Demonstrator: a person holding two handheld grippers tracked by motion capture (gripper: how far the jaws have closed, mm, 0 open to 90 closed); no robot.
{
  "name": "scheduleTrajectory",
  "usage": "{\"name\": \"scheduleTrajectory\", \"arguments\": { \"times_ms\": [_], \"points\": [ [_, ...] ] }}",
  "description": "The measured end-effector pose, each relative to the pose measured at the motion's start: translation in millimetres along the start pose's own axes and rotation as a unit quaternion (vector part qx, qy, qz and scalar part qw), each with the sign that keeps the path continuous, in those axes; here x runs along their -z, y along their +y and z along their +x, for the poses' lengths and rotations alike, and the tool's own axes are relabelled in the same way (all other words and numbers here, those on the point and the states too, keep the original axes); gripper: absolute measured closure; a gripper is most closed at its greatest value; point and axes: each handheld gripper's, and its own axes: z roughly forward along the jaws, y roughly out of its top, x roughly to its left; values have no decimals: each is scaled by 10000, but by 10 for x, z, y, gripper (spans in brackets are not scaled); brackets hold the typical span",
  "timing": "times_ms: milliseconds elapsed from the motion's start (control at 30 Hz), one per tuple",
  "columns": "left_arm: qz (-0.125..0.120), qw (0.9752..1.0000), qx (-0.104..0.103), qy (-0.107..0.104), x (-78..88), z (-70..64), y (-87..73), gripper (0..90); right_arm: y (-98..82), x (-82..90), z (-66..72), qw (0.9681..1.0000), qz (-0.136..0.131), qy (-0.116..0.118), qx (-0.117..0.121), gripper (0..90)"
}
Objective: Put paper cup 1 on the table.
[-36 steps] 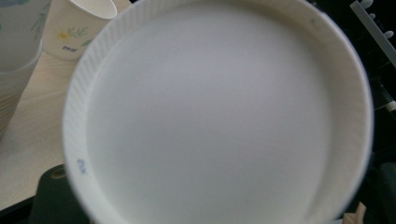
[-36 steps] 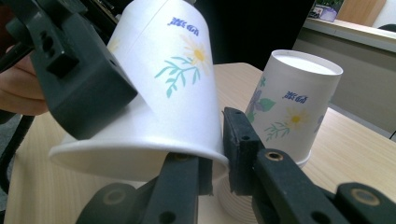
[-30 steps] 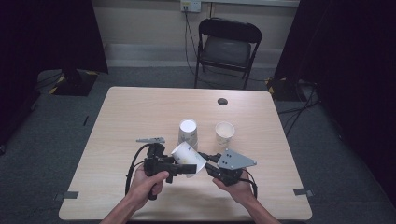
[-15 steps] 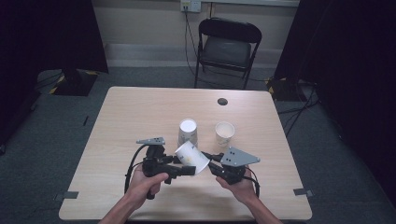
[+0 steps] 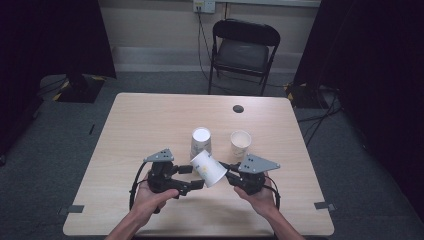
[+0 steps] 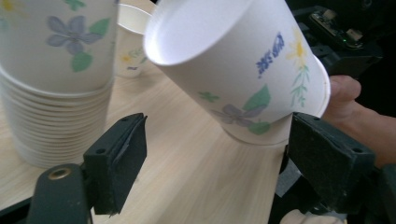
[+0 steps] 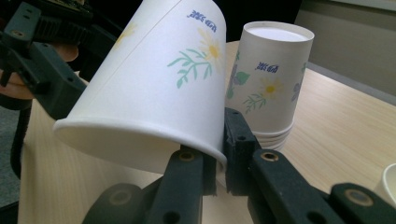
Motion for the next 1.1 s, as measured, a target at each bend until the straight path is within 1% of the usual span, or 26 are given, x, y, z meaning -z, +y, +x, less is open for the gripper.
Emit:
{"name": "scheduleTrajectory", "arguments": {
  "times_ms": [67, 167, 300, 367, 400, 433, 500, 533, 567, 600, 633, 667, 700, 767, 800, 833, 900, 967, 1000, 1033, 1067, 1100],
  "points": [
    [-30, 9999, -83, 112, 26, -2, 5, 204, -2, -3, -7, 10000, 35, 26, -38, 852],
    [-73, 9992, -206, 348, 49, -7, 7, 203, -7, -6, -16, 9999, 77, 58, -94, 852],
    [-96, 9985, -275, 455, 63, 7, 4, 203, -15, -4, -32, 9997, 119, 101, -169, 853],
    [-109, 9975, -384, 582, 56, 10, -4, 206, -16, -1, -38, 9996, 146, 96, -207, 852],
    [-124, 9971, -417, 620, 56, 9, -9, 245, -17, 0, -43, 9996, 146, 97, -211, 852],
    [-146, 9965, -435, 692, 57, 10, -13, 257, -18, 1, -45, 9996, 155, 84, -204, 852],
    [-101, 9953, -490, 824, 60, 9, -16, 256, -20, 7, -57, 9996, 178, 97, -190, 852],
    [-88, 9949, -519, 857, 62, 13, -17, 257, -20, 9, -61, 9996, 192, 95, -206, 852],
    [-54, 9946, -497, 912, 62, 17, -17, 256, -21, 11, -68, 9995, 216, 91, -223, 852],
    [-20, 9939, -524, 966, 62, 22, -16, 256, -23, 12, -77, 9994, 229, 90, -236, 852],
    [39, 9936, -624, 940, 55, 21, -17, 253, -24, 16, -85, 9993, 250, 90, -268, 852],
    [108, 9929, -695, 963, 55, 14, -19, 262, -24, 19, -94, 9992, 274, 63, -287, 852],
    [106, 9909, -847, 1037, 47, -3, -29, 282, -24, 19, -102, 9991, 302, 29, -295, 852],
    [193, 9901, -923, 1044, 40, -7, -32, 284, -26, 23, -122, 9987, 380, 32, -349, 852],
    [199, 9891, -981, 1077, 36, -10, -37, 281, -28, 27, -128, 9985, 384, 40, -379, 852],
    [262, 9874, -1078, 1130, 35, -12, -38, 278, -27, 31, -133, 9984, 400, 46, -387, 852],
    [318, 9859, -1131, 1192, 36, -11, -41, 270, -24, 37, -137, 9983, 414, 74, -407, 852],
    [324, 9845, -1205, 1236, 31, -16, -47, 271, -22, 45, -148, 9978, 466, 133, -460, 853],
    [328, 9844, -1209, 1234, 32, -17, -48, 270, -23, 46, -155, 9975, 488, 151, -485, 853],
    [351, 9839, -1257, 1220, 35, -17, -47, 267, -23, 46, -160, 9973, 514, 143, -508, 853],
    [379, 9826, -1329, 1239, 35, -21, -47, 264, -26, 45, -172, 9969, 547, 145, -546, 854],
    [383, 9819, -1364, 1259, 33, -25, -48, 253, -28, 45, -181, 9966, 554, 179, -583, 854]
  ]
}}
